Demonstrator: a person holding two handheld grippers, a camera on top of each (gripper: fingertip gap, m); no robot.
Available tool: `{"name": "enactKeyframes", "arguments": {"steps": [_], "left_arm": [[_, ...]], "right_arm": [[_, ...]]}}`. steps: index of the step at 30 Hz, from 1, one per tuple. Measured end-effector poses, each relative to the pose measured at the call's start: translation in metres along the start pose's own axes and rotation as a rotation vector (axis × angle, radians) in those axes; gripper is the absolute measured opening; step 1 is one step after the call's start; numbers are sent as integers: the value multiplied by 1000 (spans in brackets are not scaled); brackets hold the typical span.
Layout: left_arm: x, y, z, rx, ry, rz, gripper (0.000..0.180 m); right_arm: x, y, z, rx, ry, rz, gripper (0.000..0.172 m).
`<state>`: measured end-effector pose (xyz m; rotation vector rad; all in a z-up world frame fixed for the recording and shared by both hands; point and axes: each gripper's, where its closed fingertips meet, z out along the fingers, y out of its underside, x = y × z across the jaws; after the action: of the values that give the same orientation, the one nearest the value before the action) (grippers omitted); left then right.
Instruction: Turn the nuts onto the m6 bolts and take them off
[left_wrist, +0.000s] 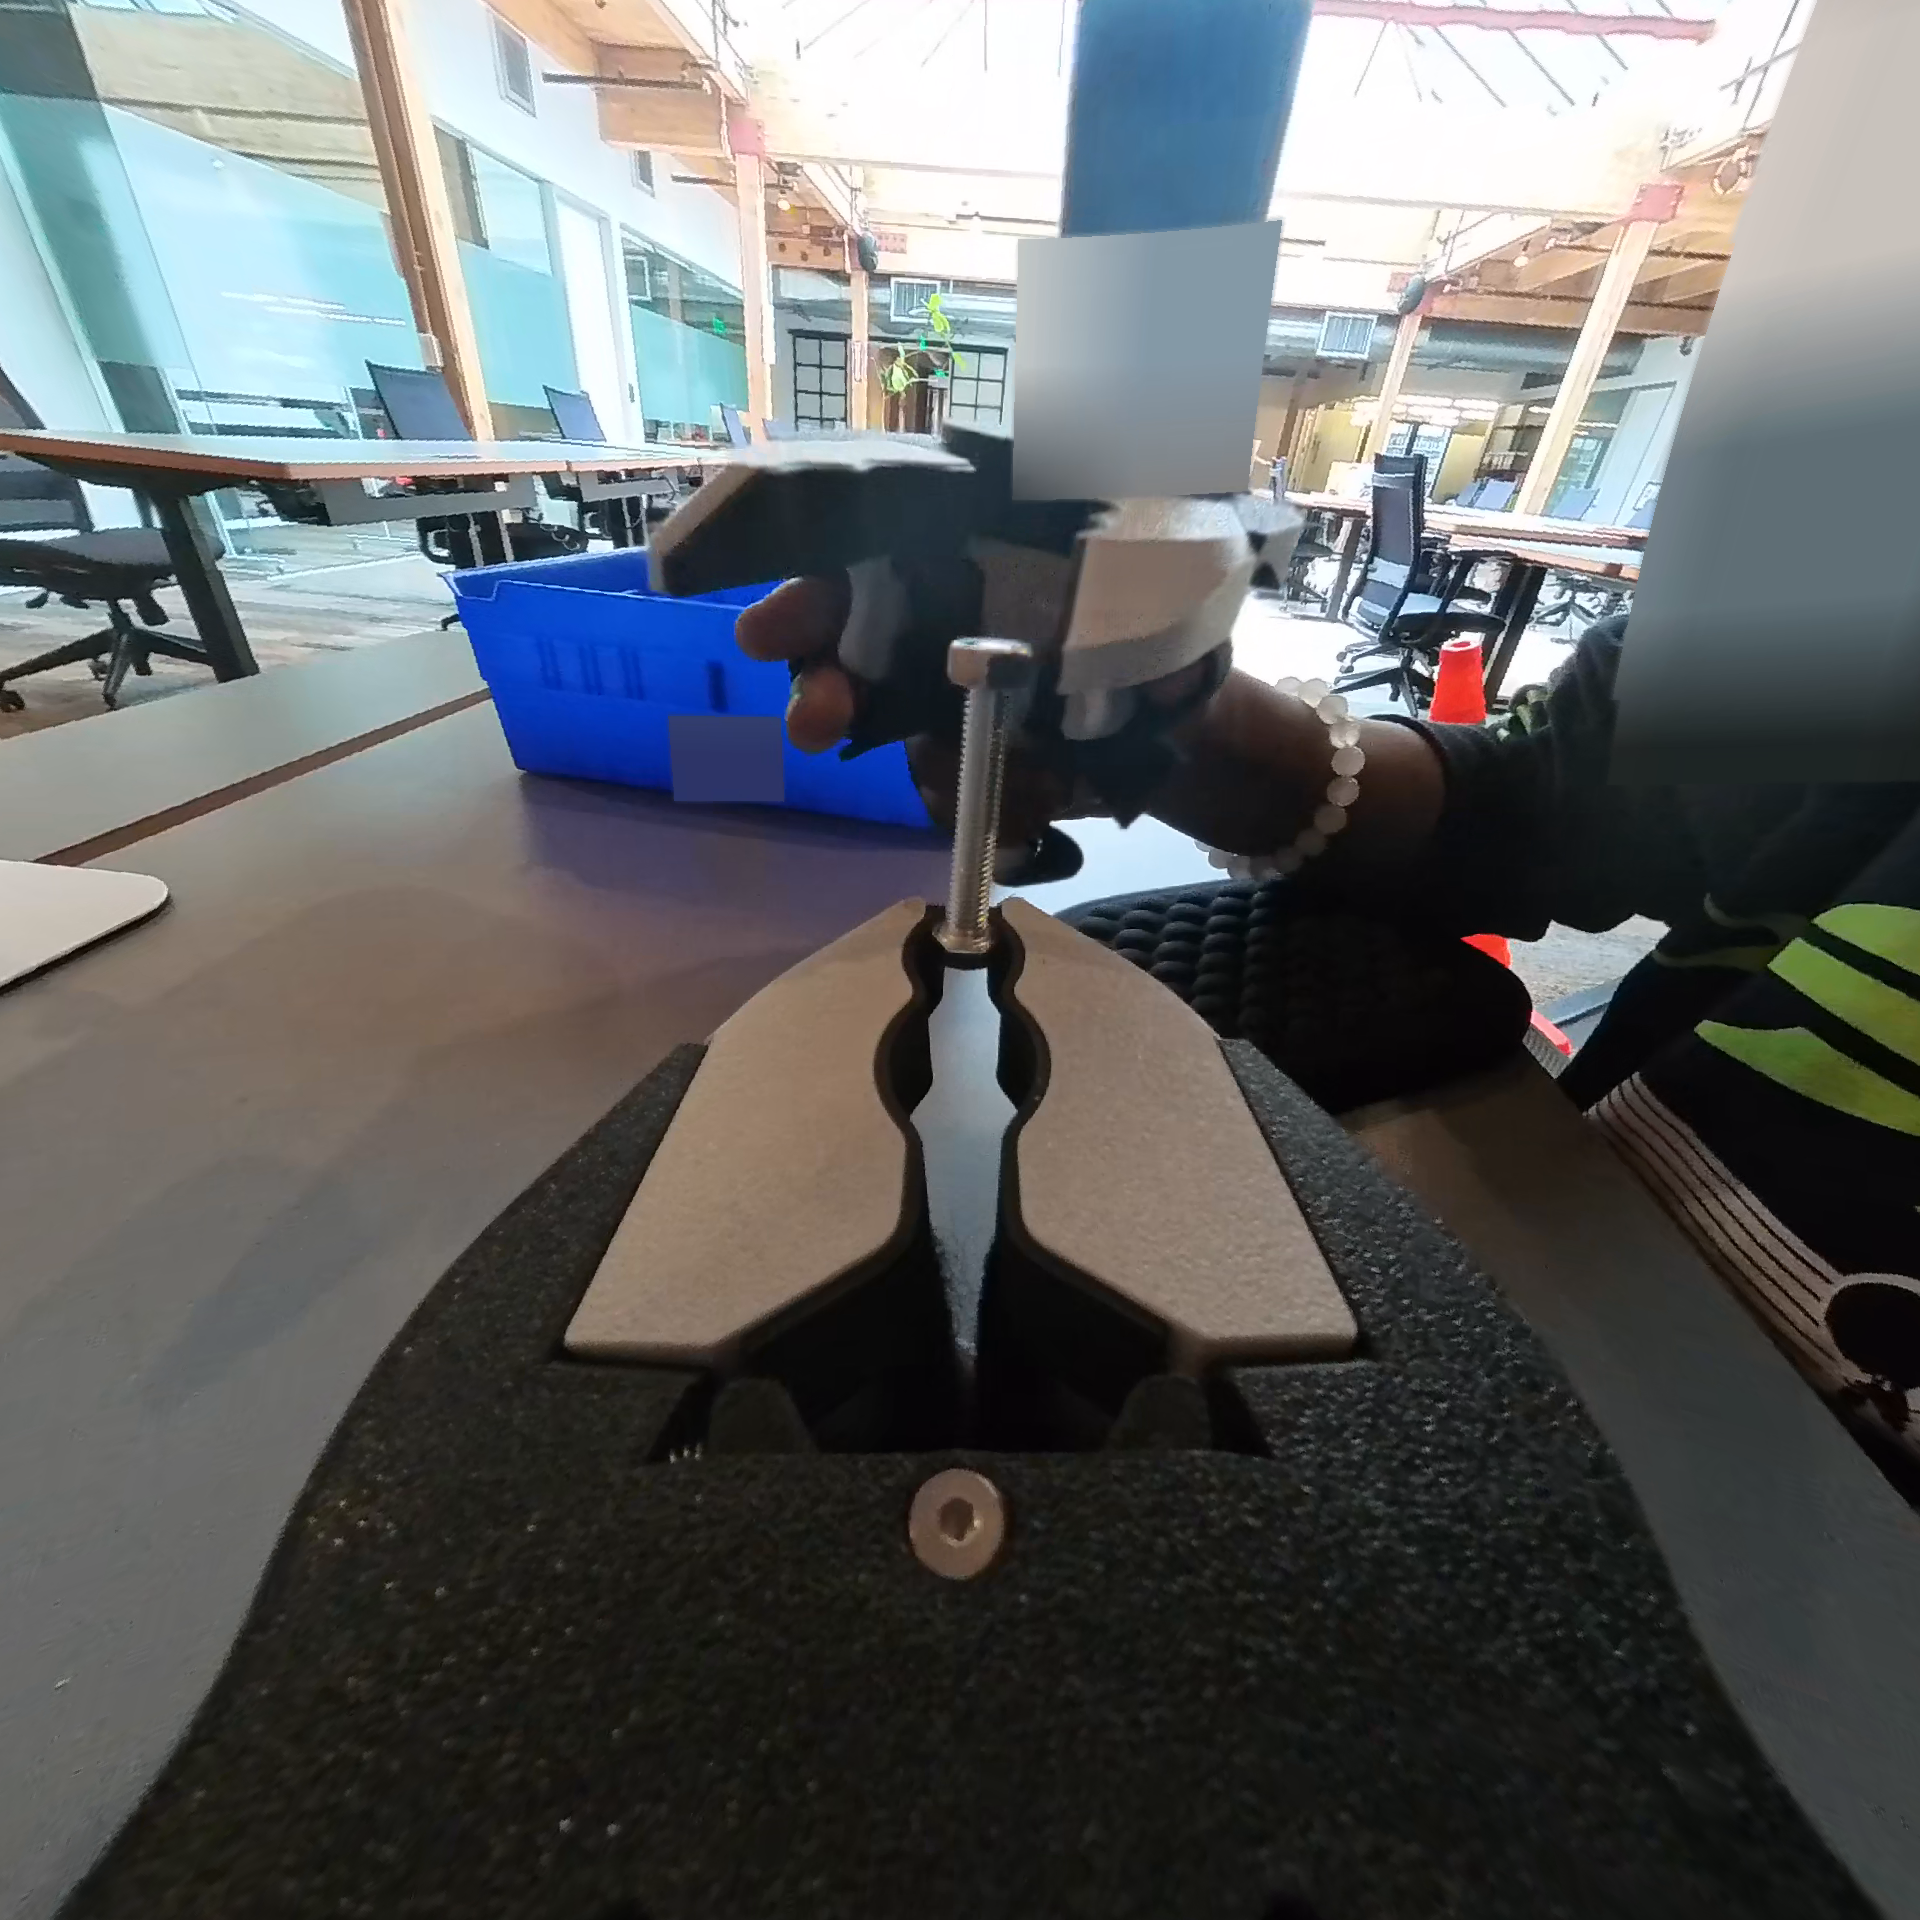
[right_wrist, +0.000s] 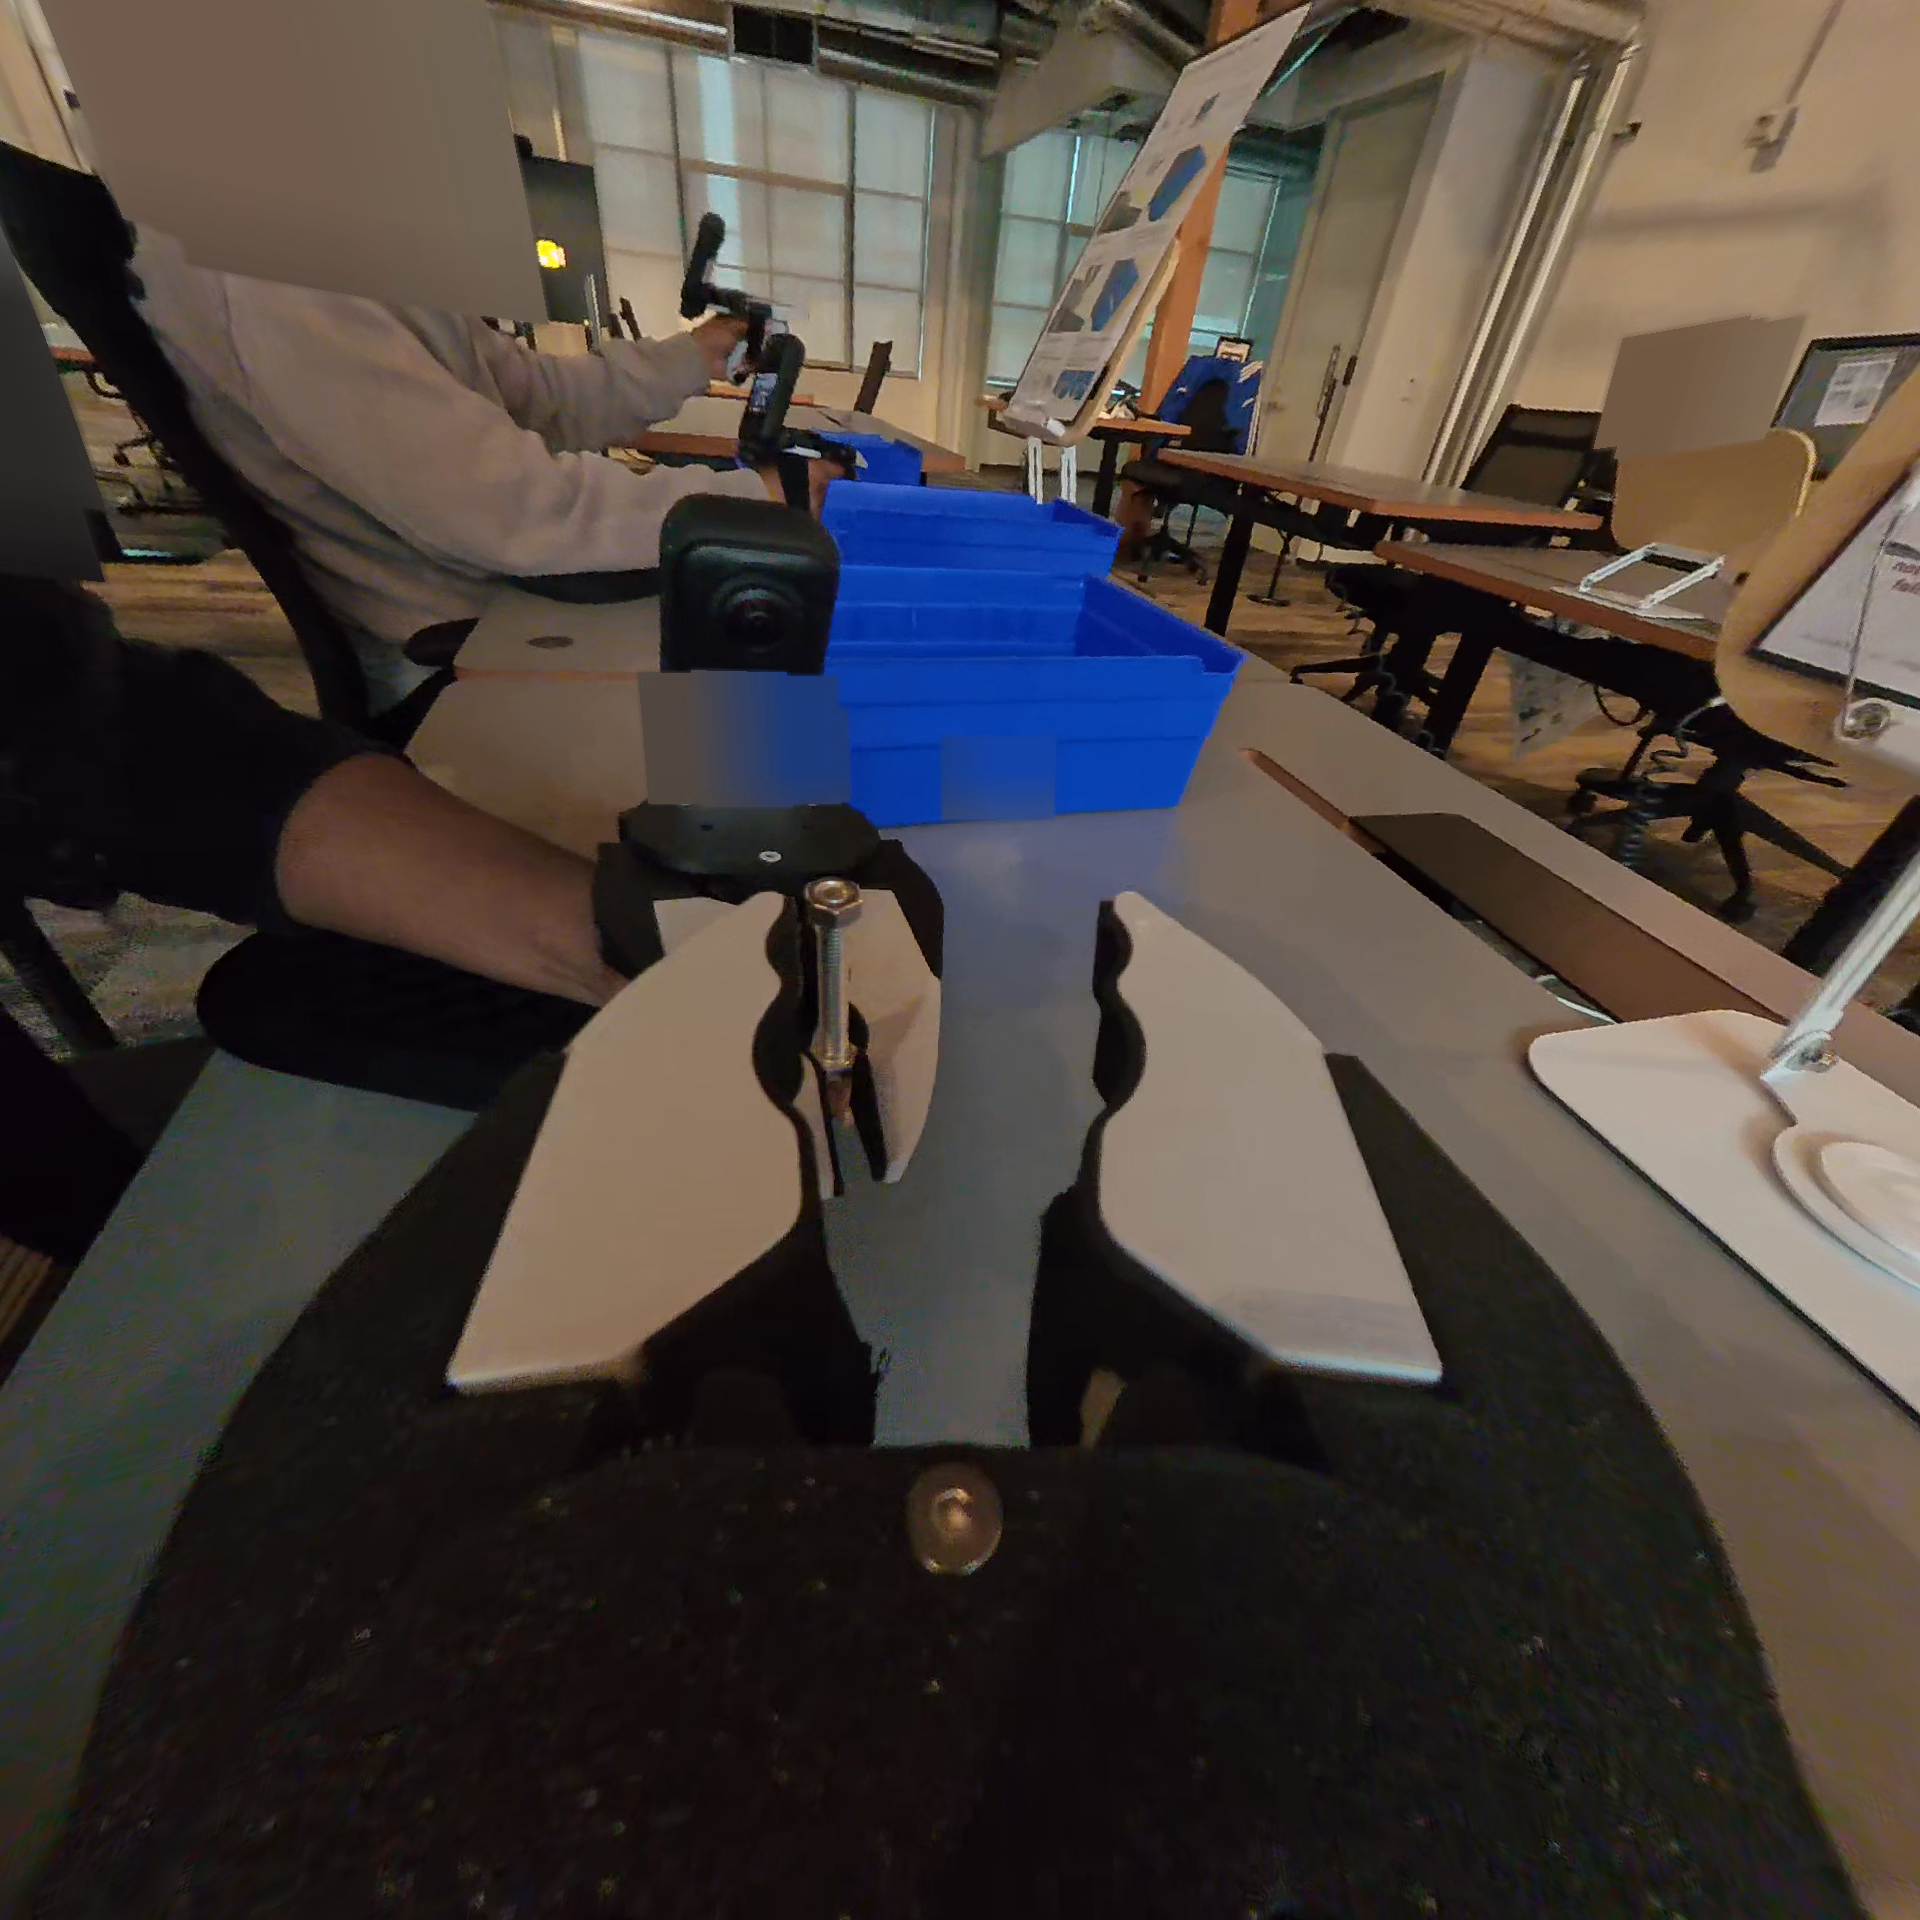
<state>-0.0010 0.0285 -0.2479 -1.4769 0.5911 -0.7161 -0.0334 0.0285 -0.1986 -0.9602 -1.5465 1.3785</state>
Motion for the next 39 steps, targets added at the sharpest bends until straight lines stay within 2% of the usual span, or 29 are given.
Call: {"name": "enactKeyframes", "arguments": {"steps": [2, 3, 5, 7, 11, 15, 16, 17, 25, 26, 28, 30, 34, 36, 37, 39], "left_arm": [[0, 0, 0, 0, 1, -1, 7], [0, -1, -1, 5, 1, -5, 7], [-1, -1, -1, 6, -2, -3, 7], [0, 0, -1, 3, -5, 2, 7], [0, 0, -1, 3, -5, 2, 7], [-1, -1, -1, 7, -4, -8, 7], [-2, -2, -2, 14, -2, -17, 7], [-2, -2, -2, 16, -1, -19, 7], [-1, -1, -1, 6, -5, 2, 7], [0, 0, -1, 4, -6, 7, 7], [-1, -1, -1, 7, -8, 2, 7], [-1, -1, -1, 6, -8, 2, 7], [0, 0, -1, 3, -4, 2, 7], [0, 0, 0, 2, -3, 3, 7], [0, 0, 0, 1, -3, 5, 7], [0, 0, 0, 3, -4, 4, 7]], "right_arm": [[4, 1, -1, -2, 21, 2, 51], [7, 0, -3, 5, 37, 10, 40], [13, -4, -7, 31, 53, 20, 32], [12, -6, -8, 38, 45, 26, 36], [-2, 0, 1, -5, 0, -3, 54], [3, 3, 0, -8, 17, -1, 44], [7, 4, -2, -7, 33, 10, 34], [10, 3, -3, -1, 41, 12, 33], [-2, -1, 0, 7, 1, -9, 48], [0, -1, 0, 6, 8, -4, 47], [9, -2, -4, 17, 49, 10, 32], [12, -4, -8, 37, 51, 23, 28], [3, -5, -4, 35, 4, 33, 50], [1, -2, -2, 17, 6, 11, 54], [3, -2, -2, 16, 19, 8, 53], [11, -3, -5, 23, 55, 24, 40]]}}
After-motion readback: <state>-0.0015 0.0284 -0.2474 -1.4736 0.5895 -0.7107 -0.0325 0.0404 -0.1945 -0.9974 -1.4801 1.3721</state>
